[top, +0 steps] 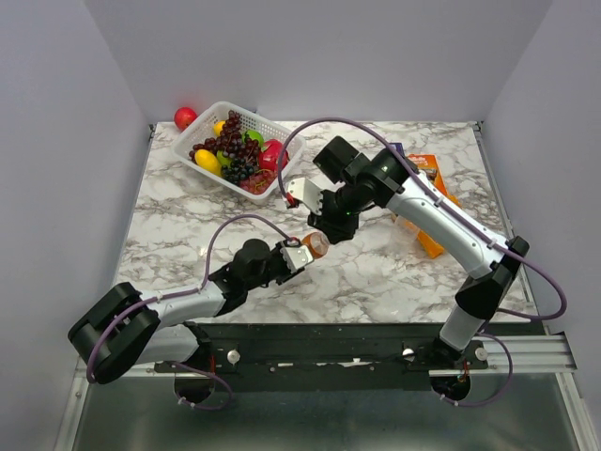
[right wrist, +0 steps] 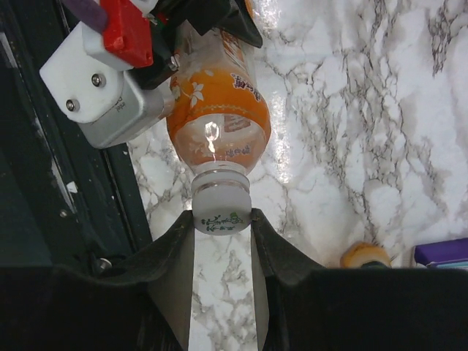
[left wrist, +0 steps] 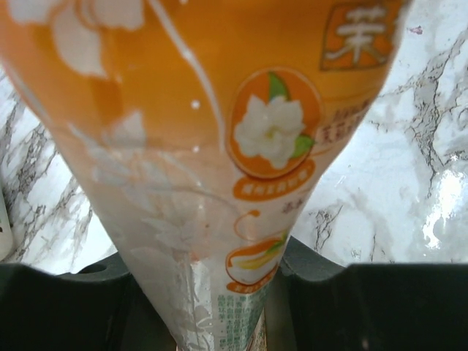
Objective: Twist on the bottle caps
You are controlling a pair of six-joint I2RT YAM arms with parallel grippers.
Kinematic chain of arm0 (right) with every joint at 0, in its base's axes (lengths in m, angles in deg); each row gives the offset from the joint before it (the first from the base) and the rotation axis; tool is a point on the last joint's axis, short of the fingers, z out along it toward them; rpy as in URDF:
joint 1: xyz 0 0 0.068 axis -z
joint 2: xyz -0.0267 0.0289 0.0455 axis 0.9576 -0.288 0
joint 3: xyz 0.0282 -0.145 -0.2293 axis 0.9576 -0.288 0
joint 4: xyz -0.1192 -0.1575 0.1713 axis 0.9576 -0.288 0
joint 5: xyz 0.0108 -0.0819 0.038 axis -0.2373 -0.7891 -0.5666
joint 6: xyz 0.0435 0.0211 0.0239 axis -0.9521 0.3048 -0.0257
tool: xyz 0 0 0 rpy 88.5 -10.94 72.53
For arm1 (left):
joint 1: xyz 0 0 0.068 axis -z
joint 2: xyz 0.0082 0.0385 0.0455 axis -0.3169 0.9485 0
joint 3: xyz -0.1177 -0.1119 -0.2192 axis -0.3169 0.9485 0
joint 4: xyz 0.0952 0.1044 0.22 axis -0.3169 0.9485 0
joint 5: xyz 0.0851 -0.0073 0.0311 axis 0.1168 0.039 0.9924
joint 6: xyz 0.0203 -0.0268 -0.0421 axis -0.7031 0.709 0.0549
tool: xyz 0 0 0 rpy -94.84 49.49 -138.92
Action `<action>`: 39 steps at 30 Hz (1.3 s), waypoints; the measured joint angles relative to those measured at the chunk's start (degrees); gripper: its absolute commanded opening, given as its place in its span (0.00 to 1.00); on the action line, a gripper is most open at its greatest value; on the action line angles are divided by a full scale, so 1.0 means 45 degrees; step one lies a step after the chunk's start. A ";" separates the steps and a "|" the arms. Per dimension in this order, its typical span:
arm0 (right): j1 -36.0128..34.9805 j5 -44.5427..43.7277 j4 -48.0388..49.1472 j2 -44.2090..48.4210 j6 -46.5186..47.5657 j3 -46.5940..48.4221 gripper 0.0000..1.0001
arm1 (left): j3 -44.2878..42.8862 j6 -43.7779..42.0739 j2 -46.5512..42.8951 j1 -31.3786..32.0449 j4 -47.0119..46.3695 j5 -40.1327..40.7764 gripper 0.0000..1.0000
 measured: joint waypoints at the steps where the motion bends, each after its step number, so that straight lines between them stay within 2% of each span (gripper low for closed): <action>1: 0.0000 -0.0053 -0.0005 -0.0058 -0.0321 0.0000 0.14 | 0.0044 0.0083 0.0000 0.0019 0.0010 0.0015 0.00; 11: 0.0296 -0.0325 -0.0398 -0.0986 -0.3138 0.1569 0.15 | 0.0325 0.1156 -0.0102 0.0024 -0.0520 0.0083 0.00; 13: 0.0296 -0.0330 -0.0432 -0.1010 -0.3293 0.1729 0.22 | 0.0384 0.1258 -0.0126 0.0024 -0.0695 0.0063 0.00; 14: 0.0296 -0.0330 -0.0437 -0.1010 -0.3313 0.1758 0.31 | 0.0427 0.1307 -0.0126 0.0024 -0.0801 0.0053 0.00; 17: 0.0296 -0.0335 -0.0461 -0.1039 -0.3390 0.1836 0.38 | 0.0500 0.1423 -0.0126 0.0049 -0.0957 0.0044 0.00; 25: 0.0233 -0.0680 -0.0699 -0.1277 -0.3444 0.2924 0.43 | 0.0495 0.1899 -0.0044 0.0058 -0.1647 -0.0029 0.00; 35: 0.0097 -0.1277 -0.0801 -0.1496 -0.2866 0.4998 0.66 | 0.0204 0.2467 -0.0092 0.0102 -0.2370 -0.0160 0.00; 39: 0.0112 -0.1404 -0.0675 -0.1277 -0.2531 0.4969 0.70 | 0.0204 0.2720 -0.0092 0.0175 -0.2297 -0.0325 0.00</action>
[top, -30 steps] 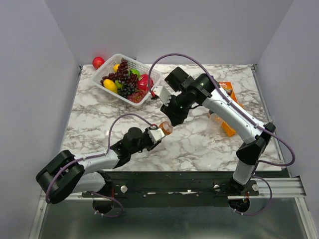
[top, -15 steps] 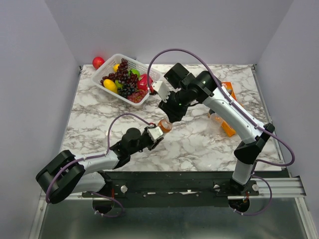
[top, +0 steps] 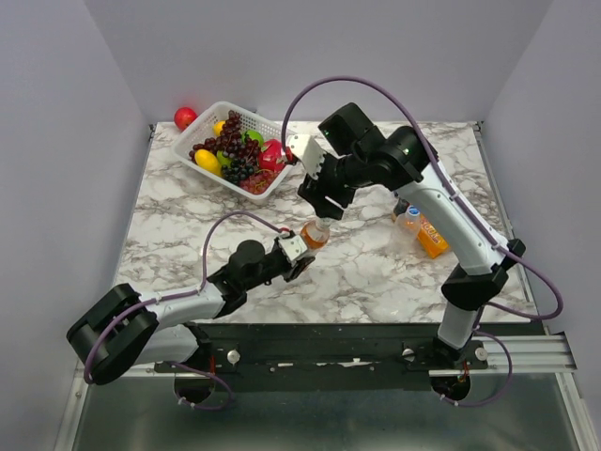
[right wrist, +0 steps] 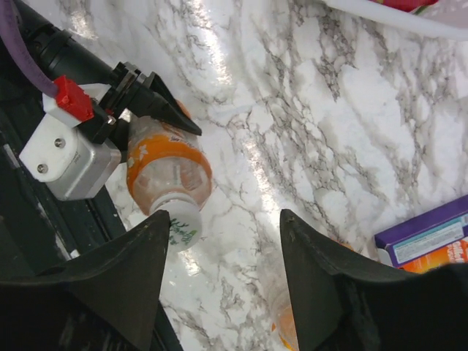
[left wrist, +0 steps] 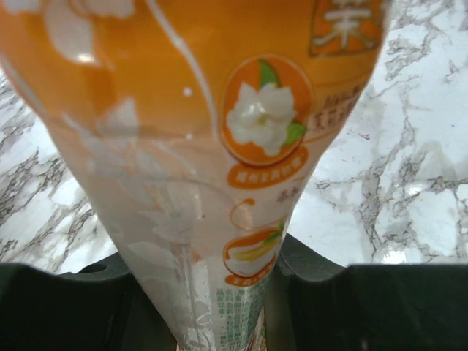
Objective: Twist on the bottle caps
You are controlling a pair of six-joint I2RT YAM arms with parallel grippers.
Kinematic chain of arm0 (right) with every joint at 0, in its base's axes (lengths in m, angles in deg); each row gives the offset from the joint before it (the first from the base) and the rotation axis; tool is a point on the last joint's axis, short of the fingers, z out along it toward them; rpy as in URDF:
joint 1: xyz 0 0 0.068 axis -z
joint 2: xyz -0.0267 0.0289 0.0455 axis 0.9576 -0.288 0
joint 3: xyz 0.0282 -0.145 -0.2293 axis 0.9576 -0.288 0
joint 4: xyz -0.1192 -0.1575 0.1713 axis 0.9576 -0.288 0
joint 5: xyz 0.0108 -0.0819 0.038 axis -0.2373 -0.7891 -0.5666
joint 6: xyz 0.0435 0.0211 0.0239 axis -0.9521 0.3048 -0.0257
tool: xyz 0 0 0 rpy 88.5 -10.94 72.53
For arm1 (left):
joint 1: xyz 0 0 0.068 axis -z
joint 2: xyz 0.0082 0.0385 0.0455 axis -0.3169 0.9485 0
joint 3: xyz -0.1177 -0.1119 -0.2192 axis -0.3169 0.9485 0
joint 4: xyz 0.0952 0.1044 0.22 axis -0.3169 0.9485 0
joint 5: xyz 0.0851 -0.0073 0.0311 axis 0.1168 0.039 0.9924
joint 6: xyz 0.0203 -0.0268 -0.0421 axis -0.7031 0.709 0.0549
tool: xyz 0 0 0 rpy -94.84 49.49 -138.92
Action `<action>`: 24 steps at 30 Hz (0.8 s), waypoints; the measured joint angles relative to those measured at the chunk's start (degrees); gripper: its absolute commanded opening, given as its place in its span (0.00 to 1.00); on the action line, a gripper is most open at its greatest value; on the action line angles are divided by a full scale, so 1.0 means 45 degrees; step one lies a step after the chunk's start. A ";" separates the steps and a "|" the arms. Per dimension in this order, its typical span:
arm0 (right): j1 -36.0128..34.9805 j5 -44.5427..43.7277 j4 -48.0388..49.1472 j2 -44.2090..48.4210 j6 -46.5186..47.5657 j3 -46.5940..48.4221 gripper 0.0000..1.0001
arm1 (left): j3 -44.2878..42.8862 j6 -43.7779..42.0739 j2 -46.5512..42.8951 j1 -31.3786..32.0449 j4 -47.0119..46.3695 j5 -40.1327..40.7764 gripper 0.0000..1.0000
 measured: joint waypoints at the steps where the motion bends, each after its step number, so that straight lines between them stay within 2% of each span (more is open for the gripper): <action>1: 0.0019 -0.0015 0.0068 0.0102 0.0121 0.0000 0.70 | 0.0005 0.0019 0.0000 0.0034 0.0010 -0.0107 0.00; 6: 0.0131 0.0306 0.0534 0.1462 0.1180 -0.0860 0.72 | 0.0005 0.0097 -0.0005 0.0073 0.0151 -0.1054 0.00; 10: 0.0160 0.1579 0.0933 0.3934 0.3206 -0.3424 0.72 | -0.0039 -0.0107 -0.0063 -0.0350 0.0753 -0.2045 0.00; 15: 0.0160 0.3055 0.1307 0.6669 0.6620 -0.6868 0.78 | -0.0588 -0.1020 -0.0282 -0.1088 0.2327 -0.3555 0.00; 20: 0.0160 0.4061 0.1855 0.6999 0.8922 -0.8053 0.77 | -0.1608 -0.2783 -0.0534 -0.1253 0.4401 -0.4867 0.00; 24: 0.0160 0.4658 0.2229 0.6683 1.0074 -0.8233 0.75 | -0.2210 -0.4129 -0.0554 -0.1253 0.5804 -0.5518 0.00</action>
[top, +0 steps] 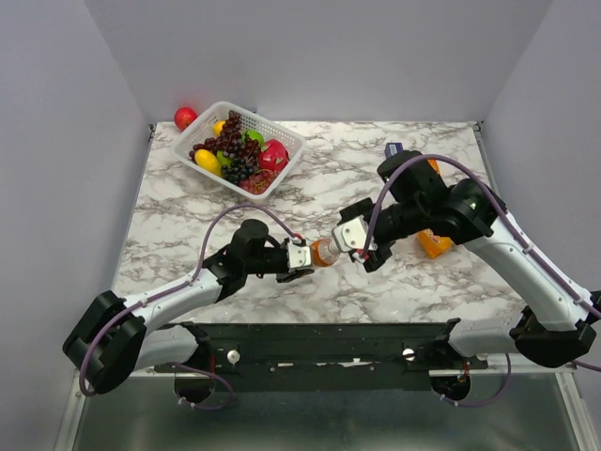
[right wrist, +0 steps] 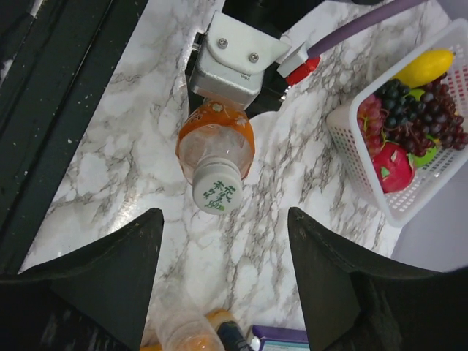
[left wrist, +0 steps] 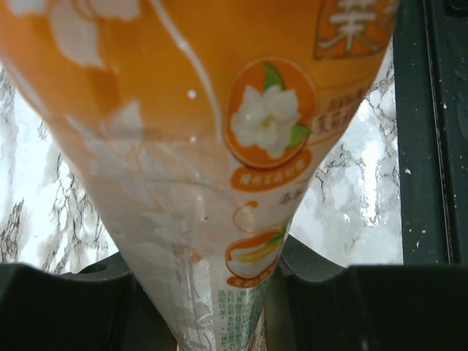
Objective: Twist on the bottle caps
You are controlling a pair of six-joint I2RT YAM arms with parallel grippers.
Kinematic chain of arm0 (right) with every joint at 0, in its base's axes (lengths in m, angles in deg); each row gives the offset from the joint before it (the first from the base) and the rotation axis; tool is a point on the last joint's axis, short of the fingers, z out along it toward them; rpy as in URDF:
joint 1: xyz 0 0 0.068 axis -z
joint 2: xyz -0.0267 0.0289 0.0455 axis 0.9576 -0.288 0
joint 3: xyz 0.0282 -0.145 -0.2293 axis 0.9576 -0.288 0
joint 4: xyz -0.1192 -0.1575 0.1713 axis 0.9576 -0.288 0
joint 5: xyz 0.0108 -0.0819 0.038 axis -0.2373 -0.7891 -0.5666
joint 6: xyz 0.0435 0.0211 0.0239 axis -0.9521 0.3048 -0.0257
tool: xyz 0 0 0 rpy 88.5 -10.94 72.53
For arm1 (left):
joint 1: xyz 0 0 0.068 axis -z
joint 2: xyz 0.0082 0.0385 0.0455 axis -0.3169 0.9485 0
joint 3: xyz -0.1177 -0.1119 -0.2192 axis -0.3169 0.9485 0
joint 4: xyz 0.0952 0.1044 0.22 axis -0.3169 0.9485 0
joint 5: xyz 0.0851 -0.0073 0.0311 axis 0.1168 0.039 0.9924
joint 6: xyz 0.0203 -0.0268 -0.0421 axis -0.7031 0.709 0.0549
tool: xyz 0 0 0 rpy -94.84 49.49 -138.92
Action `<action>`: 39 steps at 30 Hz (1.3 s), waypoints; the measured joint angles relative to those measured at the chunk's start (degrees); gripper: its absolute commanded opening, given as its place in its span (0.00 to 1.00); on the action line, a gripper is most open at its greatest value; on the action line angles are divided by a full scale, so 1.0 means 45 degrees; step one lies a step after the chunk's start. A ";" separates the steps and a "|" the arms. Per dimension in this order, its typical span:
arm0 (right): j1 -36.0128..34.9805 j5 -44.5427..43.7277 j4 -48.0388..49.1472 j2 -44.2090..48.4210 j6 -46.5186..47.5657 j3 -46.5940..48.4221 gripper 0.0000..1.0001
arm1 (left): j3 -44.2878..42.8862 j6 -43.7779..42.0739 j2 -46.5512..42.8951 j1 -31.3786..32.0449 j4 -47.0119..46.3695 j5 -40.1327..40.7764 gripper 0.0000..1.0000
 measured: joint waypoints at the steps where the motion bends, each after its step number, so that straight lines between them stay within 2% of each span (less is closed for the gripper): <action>1: 0.0000 0.0151 0.0005 -0.0068 0.0330 0.0000 0.74 | -0.0087 -0.0219 0.0000 0.0000 0.0223 -0.0068 0.00; 10: 0.0000 0.0971 -0.0928 -0.0330 0.3215 0.0005 0.70 | -0.0413 -0.0942 0.0000 0.0000 0.1151 -0.0253 0.00; 16: 0.0000 0.1010 -0.1156 -0.0432 0.3949 -0.0068 0.67 | -0.0593 -0.1112 0.0019 0.0000 0.1413 -0.0277 0.00; 26: -0.0029 0.1001 -0.1059 -0.0495 0.3983 -0.0505 0.52 | -0.0767 -0.1195 0.0029 0.0000 0.1457 -0.0330 0.00; 31: -0.0029 0.0967 -0.0855 -0.0534 0.3978 -0.0510 0.47 | -0.0831 -0.1229 0.0029 0.0000 0.1496 -0.0345 0.00; 39: -0.0034 0.0782 -0.0457 -0.0651 0.3570 -0.0602 0.25 | -0.0831 -0.1224 0.0034 -0.0019 0.1559 -0.0403 0.00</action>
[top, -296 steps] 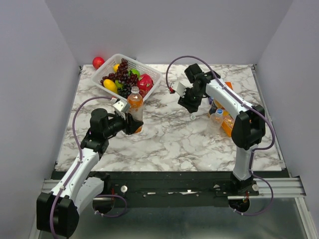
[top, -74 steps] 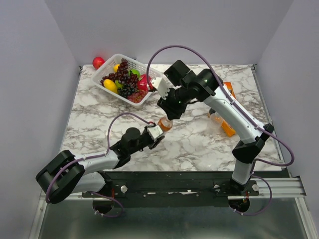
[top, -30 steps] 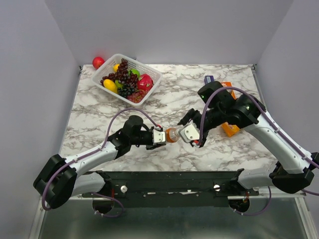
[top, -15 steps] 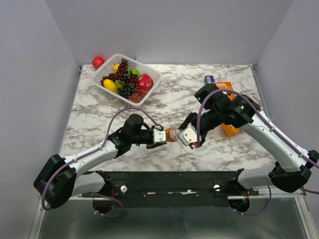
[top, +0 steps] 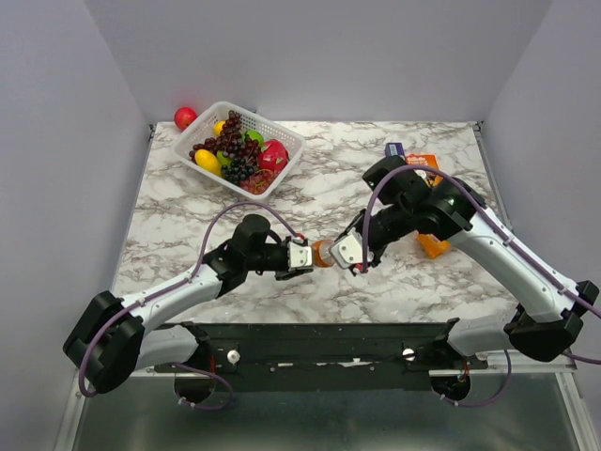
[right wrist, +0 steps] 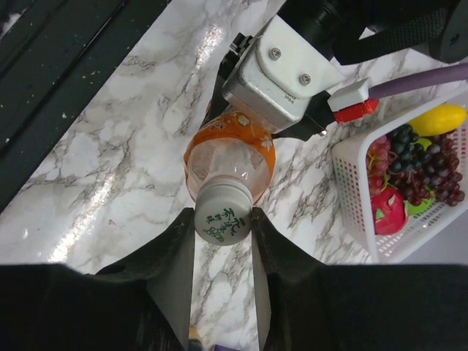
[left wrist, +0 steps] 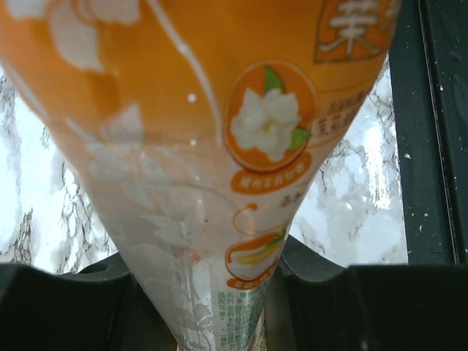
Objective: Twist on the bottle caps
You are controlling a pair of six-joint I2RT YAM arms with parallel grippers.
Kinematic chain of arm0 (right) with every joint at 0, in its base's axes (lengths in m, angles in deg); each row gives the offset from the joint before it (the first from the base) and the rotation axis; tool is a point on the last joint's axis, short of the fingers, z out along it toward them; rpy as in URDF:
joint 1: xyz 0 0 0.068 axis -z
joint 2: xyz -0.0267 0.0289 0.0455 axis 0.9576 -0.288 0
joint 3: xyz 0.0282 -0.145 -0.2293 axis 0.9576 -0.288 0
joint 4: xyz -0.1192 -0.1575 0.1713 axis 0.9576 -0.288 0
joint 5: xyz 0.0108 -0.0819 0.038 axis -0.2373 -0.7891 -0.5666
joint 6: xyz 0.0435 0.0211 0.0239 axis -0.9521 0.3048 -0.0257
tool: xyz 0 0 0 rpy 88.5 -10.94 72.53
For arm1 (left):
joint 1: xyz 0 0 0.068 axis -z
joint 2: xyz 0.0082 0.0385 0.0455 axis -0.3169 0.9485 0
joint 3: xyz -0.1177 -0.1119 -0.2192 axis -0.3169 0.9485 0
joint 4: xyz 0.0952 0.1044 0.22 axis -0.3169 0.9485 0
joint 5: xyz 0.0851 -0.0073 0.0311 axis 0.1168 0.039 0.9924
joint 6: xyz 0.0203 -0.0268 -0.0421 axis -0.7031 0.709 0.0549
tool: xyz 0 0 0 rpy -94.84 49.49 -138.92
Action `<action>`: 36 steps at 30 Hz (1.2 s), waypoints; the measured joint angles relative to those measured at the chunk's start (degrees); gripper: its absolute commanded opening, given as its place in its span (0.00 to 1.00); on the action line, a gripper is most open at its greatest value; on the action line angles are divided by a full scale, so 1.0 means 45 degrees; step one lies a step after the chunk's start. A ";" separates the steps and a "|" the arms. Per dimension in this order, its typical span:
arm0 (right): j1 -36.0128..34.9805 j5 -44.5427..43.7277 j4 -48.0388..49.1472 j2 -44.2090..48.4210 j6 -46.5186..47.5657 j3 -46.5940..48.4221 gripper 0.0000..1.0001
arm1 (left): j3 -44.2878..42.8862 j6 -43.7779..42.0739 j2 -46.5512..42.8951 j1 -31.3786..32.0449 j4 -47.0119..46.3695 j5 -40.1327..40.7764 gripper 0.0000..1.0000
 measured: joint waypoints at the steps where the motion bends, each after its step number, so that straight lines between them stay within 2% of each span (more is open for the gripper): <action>1: 0.0000 -0.0044 0.0087 -0.0053 -0.0316 0.0005 0.24 | 0.0000 0.0029 -0.0005 -0.0024 0.0019 0.0019 0.00; 6: 0.0034 -0.0340 0.0612 -0.0845 -0.2934 0.0418 0.22 | 0.0602 0.0612 -0.0389 -0.0092 -0.0457 0.0899 0.00; 10: 0.0199 -0.0423 0.1030 -0.1778 -0.5863 0.1277 0.20 | 0.1282 0.1394 -0.1059 -0.0136 -0.1141 0.2283 0.00; 19: 0.1491 0.0170 0.2244 -0.4235 -1.3464 0.4085 0.14 | 0.1326 0.3478 -0.1214 0.0170 -0.2448 0.6499 0.00; 25: 0.1846 0.0175 0.2788 -0.5158 -1.6820 0.4551 0.10 | 0.0937 0.4065 -0.0665 0.0544 -0.2084 0.8757 0.00; 26: 0.1870 0.0102 0.2788 -0.5265 -1.7209 0.4629 0.13 | 0.0850 0.4119 -0.0593 0.0573 -0.1899 0.8995 0.00; 27: 0.1885 -0.0015 0.2754 -0.5401 -1.7539 0.4760 0.29 | 0.0772 0.4158 -0.0539 0.0588 -0.1744 0.9185 0.00; 29: 0.1904 -0.0282 0.2501 -0.5702 -1.8000 0.5328 0.47 | 0.0656 0.4245 -0.0505 0.0593 -0.1598 0.9442 0.00; 30: 0.1919 -0.0359 0.2312 -0.5867 -1.8156 0.5722 0.60 | 0.0597 0.4279 -0.0500 0.0593 -0.1593 0.9525 0.00; 33: 0.1987 -0.0656 0.1885 -0.6033 -1.8234 0.6722 0.73 | 0.0277 0.4085 -0.0505 0.0685 -0.1647 0.9335 0.00; 36: 0.2142 -0.1064 0.1851 -0.5882 -1.7670 0.7597 0.74 | 0.0000 0.3769 -0.0544 0.0879 -0.1491 0.8495 0.00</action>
